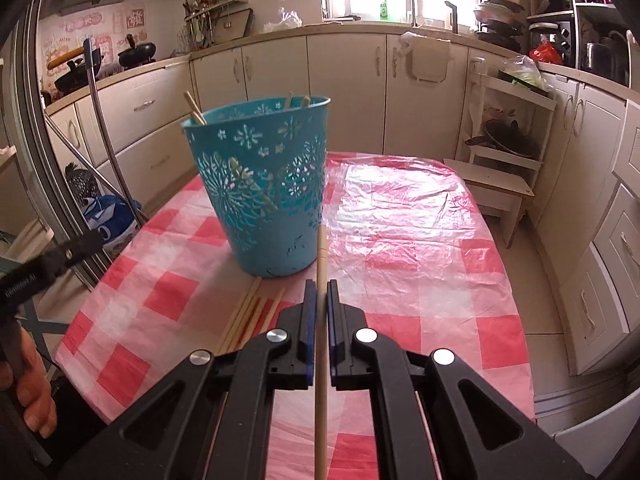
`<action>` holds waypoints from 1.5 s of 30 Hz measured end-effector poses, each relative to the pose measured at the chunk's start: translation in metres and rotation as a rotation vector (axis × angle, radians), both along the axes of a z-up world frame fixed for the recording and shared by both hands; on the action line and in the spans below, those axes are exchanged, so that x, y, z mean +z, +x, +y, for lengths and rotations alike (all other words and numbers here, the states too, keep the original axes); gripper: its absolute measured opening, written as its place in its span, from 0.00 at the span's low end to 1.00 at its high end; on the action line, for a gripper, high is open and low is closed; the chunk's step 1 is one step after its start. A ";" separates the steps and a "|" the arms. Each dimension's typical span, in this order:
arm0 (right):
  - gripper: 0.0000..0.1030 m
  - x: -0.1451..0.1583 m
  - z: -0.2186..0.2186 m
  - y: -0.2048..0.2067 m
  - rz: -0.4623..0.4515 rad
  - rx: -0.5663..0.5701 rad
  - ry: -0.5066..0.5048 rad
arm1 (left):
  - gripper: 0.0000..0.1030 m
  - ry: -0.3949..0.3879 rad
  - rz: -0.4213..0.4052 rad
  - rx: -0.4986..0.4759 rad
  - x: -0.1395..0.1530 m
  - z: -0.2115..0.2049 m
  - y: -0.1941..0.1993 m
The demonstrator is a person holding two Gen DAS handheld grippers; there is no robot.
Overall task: Organize utensils
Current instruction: 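Close the right gripper on a single wooden chopstick and lift it, then carry the chopstick over the teal bin and open the right gripper, then bring the open right gripper back around a loose chopstick on the cloth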
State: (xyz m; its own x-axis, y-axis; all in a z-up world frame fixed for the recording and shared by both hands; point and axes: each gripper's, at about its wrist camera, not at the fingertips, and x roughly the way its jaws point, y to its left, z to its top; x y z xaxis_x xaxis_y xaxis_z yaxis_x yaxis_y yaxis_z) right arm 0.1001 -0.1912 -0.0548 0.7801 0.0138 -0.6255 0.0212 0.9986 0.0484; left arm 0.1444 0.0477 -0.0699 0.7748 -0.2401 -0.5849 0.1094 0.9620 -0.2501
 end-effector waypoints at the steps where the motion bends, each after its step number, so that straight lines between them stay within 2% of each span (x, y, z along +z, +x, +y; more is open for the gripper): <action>1: 0.06 0.004 0.000 -0.001 -0.009 -0.001 0.007 | 0.56 -0.003 0.009 -0.001 -0.002 0.001 0.000; 5: 0.06 0.027 -0.003 -0.003 -0.064 0.006 0.083 | 0.56 -0.003 0.037 -0.010 -0.011 0.002 -0.001; 11: 0.06 0.095 -0.017 0.008 -0.276 0.032 0.248 | 0.58 -0.005 0.063 -0.017 -0.021 0.004 -0.004; 14: 0.06 0.126 -0.019 0.039 -0.389 0.036 0.297 | 0.58 -0.015 0.067 -0.016 -0.022 0.003 -0.006; 17: 0.06 0.141 -0.019 0.082 -0.447 0.022 0.321 | 0.59 -0.020 0.070 -0.023 -0.023 0.001 -0.007; 20: 0.06 0.141 -0.021 0.129 -0.453 -0.019 0.350 | 0.59 -0.023 0.071 -0.029 -0.024 -0.002 -0.009; 24: 0.06 0.126 -0.020 0.166 -0.414 -0.076 0.374 | 0.60 -0.028 0.076 -0.032 -0.025 -0.004 -0.009; 28: 0.07 0.112 -0.014 0.181 -0.374 -0.086 0.361 | 0.62 -0.024 0.083 -0.026 -0.028 -0.003 -0.006; 33: 0.07 0.110 -0.005 0.182 -0.352 -0.048 0.323 | 0.63 -0.035 0.102 -0.022 -0.033 -0.002 -0.004; 38: 0.17 0.112 -0.009 0.170 -0.342 -0.044 0.331 | 0.63 -0.043 0.099 -0.015 -0.030 -0.001 -0.006; 42: 0.22 0.121 -0.016 0.128 -0.378 -0.020 0.327 | 0.65 -0.043 0.090 -0.010 -0.026 0.001 -0.009; 45: 0.31 0.110 -0.021 0.085 -0.357 -0.014 0.308 | 0.67 -0.045 0.091 0.003 -0.025 0.005 -0.011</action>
